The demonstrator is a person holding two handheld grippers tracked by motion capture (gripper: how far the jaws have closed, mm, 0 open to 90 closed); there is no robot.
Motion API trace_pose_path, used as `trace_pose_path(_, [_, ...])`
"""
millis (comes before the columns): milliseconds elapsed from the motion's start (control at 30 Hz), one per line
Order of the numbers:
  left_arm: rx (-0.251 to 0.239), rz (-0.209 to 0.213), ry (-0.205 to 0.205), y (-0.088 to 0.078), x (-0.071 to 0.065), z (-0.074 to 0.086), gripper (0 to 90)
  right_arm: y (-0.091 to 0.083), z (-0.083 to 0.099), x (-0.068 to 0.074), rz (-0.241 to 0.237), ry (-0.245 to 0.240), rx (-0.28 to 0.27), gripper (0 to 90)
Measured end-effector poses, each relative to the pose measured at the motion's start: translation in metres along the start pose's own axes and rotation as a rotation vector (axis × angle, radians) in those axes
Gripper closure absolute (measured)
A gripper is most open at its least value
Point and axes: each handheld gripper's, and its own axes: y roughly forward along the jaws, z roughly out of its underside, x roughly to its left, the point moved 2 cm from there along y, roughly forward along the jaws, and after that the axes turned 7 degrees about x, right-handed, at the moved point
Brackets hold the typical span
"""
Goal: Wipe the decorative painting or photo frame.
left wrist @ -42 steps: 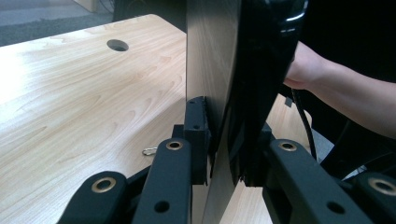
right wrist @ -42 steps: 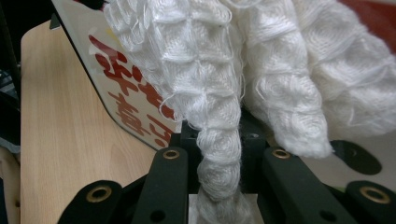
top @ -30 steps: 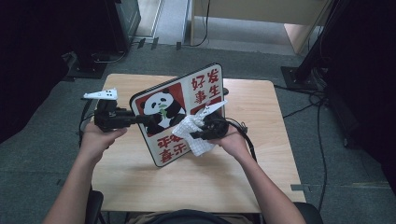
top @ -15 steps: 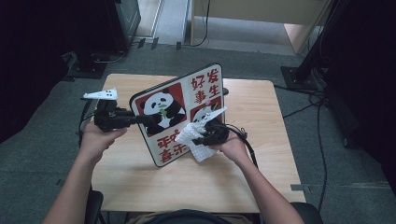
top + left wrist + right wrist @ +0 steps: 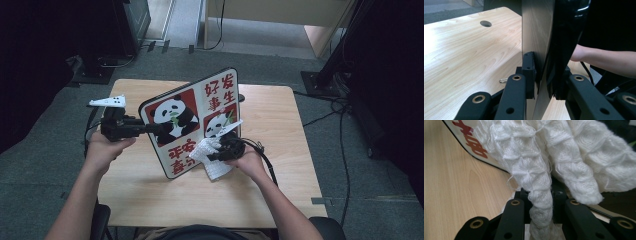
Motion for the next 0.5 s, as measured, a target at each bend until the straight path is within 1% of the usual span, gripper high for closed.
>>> trace_pose_path(67, [0.001,0.001,0.000,0.000,0.000,0.000,76.1,0.000,0.000,0.000,-0.001,0.001,0.001,77.3])
trace_pose_path(167, [0.002,-0.001,0.000,0.000,0.000,0.000,76.2,-0.002,-0.001,0.001,0.006,-0.015,0.008,77.4])
trace_pose_path(233, [0.002,-0.002,-0.001,0.000,0.000,0.000,76.2,-0.003,-0.001,0.002,0.004,-0.012,0.010,77.4])
trace_pose_path(267, [0.001,-0.002,-0.002,0.000,0.000,0.000,76.2,-0.006,-0.002,0.002,0.000,-0.023,0.009,77.4])
trace_pose_path(367, [0.001,-0.001,-0.003,0.000,0.000,0.000,76.2,-0.010,-0.002,0.003,0.004,-0.022,0.005,77.6])
trace_pose_path(400, [0.001,-0.001,-0.002,0.000,0.000,0.000,76.2,-0.016,-0.003,0.004,0.008,-0.021,0.000,77.8])
trace_pose_path(433, [0.001,-0.001,-0.002,0.000,0.000,0.000,76.1,-0.016,-0.003,0.004,0.008,-0.021,0.000,77.8])
trace_pose_path(500, [0.000,0.001,-0.002,0.000,0.000,0.000,76.1,-0.021,-0.006,0.007,0.012,-0.022,-0.008,77.8])
